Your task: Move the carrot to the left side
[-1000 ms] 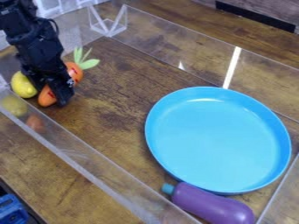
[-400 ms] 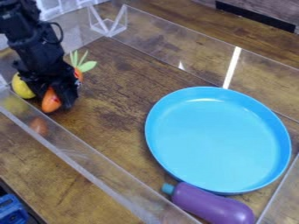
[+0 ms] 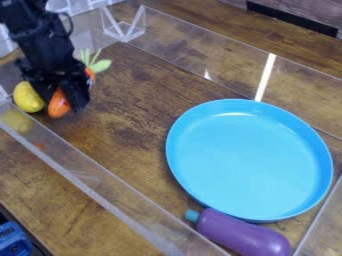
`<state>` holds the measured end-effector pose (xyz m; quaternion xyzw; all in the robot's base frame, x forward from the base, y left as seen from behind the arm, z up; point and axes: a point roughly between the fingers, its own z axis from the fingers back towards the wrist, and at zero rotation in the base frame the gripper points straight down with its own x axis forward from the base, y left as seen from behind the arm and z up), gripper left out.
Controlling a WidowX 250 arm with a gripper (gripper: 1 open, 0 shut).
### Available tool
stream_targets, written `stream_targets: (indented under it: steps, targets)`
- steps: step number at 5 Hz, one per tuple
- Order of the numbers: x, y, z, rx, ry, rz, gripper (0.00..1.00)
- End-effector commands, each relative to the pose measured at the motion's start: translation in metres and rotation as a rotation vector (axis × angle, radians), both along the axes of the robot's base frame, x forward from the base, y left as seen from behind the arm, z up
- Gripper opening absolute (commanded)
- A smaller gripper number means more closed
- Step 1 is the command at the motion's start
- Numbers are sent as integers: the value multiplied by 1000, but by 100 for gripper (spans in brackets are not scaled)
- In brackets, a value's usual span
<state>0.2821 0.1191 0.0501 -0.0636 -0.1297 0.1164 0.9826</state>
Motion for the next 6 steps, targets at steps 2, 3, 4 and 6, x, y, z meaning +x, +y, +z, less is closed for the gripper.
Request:
stream_targets:
  steps: [2, 3, 4, 6]
  targets:
    - [7, 30, 44, 46, -71, -43, 100]
    - [7, 44, 57, 52, -77, -55, 100]
    - [2, 53, 60, 60, -76, 10, 100]
    - [-1, 62, 58, 54, -74, 50, 100]
